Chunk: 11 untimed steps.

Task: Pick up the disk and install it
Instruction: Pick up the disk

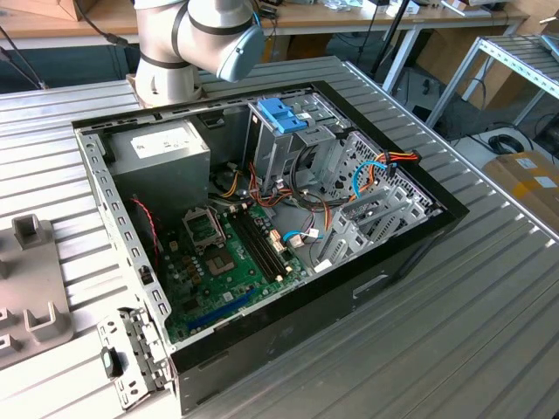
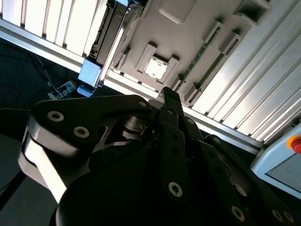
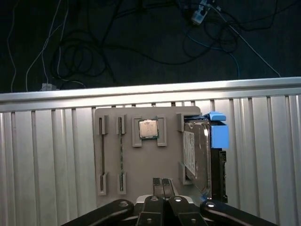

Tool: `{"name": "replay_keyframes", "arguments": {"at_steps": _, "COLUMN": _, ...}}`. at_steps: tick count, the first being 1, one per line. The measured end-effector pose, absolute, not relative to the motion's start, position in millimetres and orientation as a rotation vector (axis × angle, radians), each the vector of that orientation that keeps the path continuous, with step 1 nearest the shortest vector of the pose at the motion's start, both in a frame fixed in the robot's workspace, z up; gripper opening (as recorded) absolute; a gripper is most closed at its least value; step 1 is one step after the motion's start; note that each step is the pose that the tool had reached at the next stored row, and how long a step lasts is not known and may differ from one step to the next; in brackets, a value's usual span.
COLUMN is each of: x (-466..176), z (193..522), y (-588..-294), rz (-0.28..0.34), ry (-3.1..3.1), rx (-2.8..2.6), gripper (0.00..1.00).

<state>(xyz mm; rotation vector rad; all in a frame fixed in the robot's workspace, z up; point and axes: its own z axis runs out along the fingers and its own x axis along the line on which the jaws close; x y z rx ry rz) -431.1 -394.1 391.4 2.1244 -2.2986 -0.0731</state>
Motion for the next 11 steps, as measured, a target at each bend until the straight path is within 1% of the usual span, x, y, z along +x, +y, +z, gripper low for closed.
{"name": "replay_keyframes", "arguments": {"at_steps": 11, "x": -431.1, "z": 388.3, "y": -393.9, "rz": -0.074, "ry": -2.463, "rx": 1.938, "gripper": 0.1}}
